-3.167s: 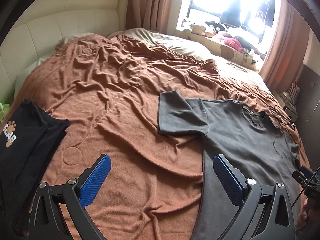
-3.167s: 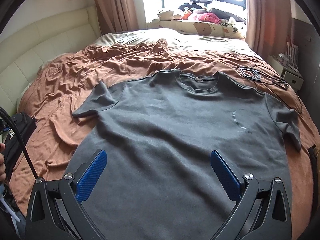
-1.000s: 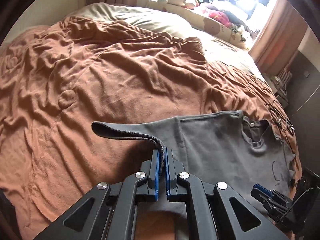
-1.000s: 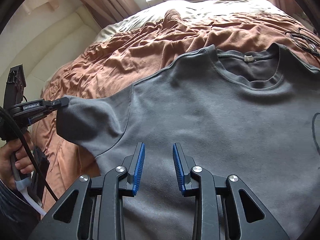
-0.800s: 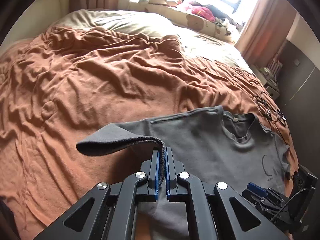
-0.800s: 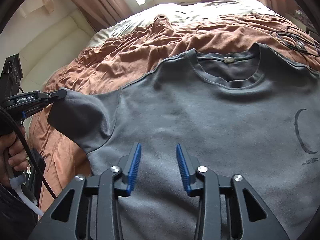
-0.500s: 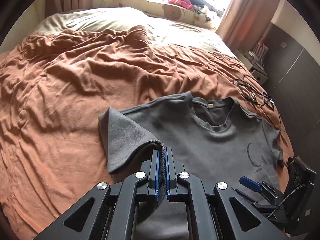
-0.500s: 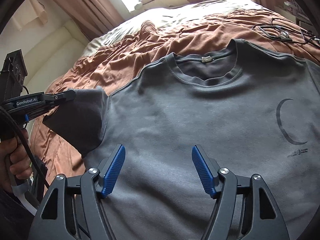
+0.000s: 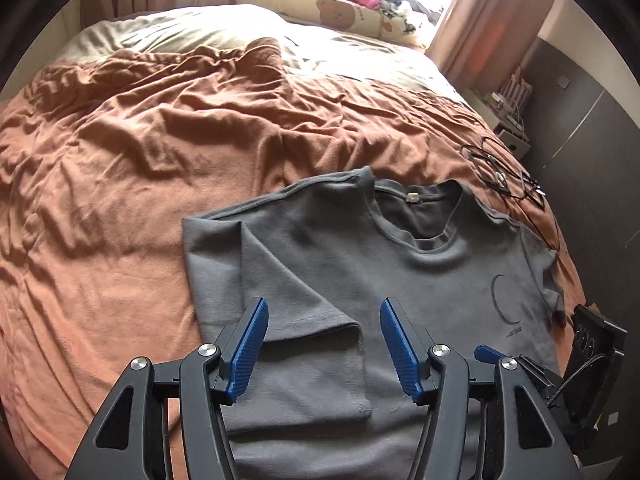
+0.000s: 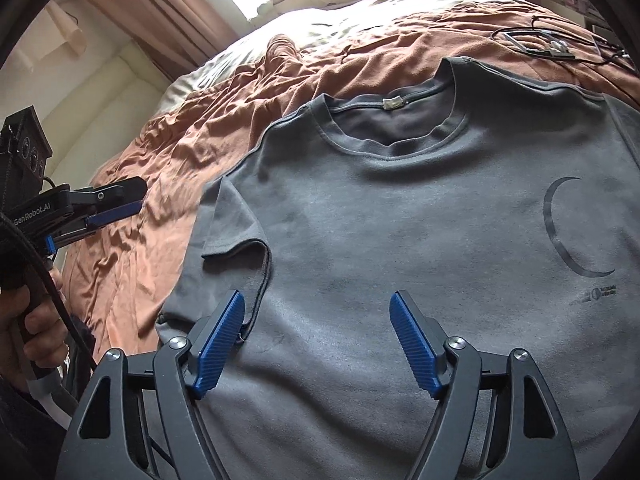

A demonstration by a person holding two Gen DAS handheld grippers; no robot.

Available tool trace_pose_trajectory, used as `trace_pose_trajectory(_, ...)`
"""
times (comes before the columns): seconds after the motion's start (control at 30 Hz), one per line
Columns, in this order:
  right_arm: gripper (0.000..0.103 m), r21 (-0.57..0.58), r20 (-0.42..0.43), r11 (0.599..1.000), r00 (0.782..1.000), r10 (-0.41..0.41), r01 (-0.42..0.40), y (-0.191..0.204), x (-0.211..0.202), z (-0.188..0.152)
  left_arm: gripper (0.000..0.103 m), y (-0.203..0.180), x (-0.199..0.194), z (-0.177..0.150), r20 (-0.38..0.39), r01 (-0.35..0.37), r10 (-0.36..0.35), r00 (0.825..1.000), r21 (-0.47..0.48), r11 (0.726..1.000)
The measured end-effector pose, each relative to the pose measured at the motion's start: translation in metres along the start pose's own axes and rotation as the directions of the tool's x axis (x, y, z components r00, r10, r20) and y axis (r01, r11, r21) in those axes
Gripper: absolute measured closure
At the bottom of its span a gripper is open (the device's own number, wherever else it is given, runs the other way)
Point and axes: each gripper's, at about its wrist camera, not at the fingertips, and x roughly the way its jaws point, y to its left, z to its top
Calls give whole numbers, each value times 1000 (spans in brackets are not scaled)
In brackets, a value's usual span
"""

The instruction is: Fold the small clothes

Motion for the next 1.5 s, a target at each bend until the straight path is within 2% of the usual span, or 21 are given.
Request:
trace_pose_trajectory(0.13,29,-61,-7,998,1000,-4,4,14,15,7,47,29,6,-11,-16,-61,60,998,-32,998)
trace_pose_trajectory(0.27,29,-159,-16,987,1000,-27,24,32,34,15,64,58,16,-29,-70,-86,81,994,-85,993)
trace_pose_trajectory(0.4,30,-263,-25,964,998,-56,47,50,55,22,66,79,20,-47,-97,-89,77,992,-121,989)
trace_pose_trajectory(0.43,34,-285,-26,957,998,-60,50,54,59,24,66,83,20,-51,-101,-91,78,992,-127,988)
trace_pose_trajectory(0.7,44,-449,-26,891,996,-82,62,87,89,30,66,101,24,-85,-129,-54,29,991,-193,980)
trace_pose_trajectory(0.9,45,-569,-56,821,994,-96,47,110,114,28,66,105,26,-100,-123,3,-34,992,-249,968)
trace_pose_trajectory(1.0,45,-628,-86,778,991,-105,28,121,130,26,66,103,33,-105,-133,6,-41,990,-251,968)
trace_pose_trajectory(1.03,45,-641,-95,767,990,-108,23,123,136,26,71,103,35,-106,-136,3,-38,990,-251,968)
trace_pose_trajectory(1.07,45,-649,-99,761,988,-117,25,124,141,27,87,104,37,-108,-135,4,-39,990,-253,968)
trace_pose_trajectory(1.17,45,-671,-109,741,985,-134,27,129,158,30,92,108,36,-110,-129,24,-61,990,-276,961)
trace_pose_trajectory(1.3,45,-696,-115,718,983,-145,25,135,175,31,93,116,33,-113,-126,41,-82,989,-297,954)
trace_pose_trajectory(1.43,64,-709,-111,703,977,-184,52,135,192,31,93,117,32,-113,-129,44,-85,988,-294,955)
trace_pose_trajectory(1.47,78,-706,-106,706,977,-184,56,136,192,32,93,117,32,-113,-131,42,-83,988,-289,956)
trace_pose_trajectory(1.5,86,-699,-100,712,977,-190,67,136,191,35,93,116,32,-113,-133,40,-80,988,-284,958)
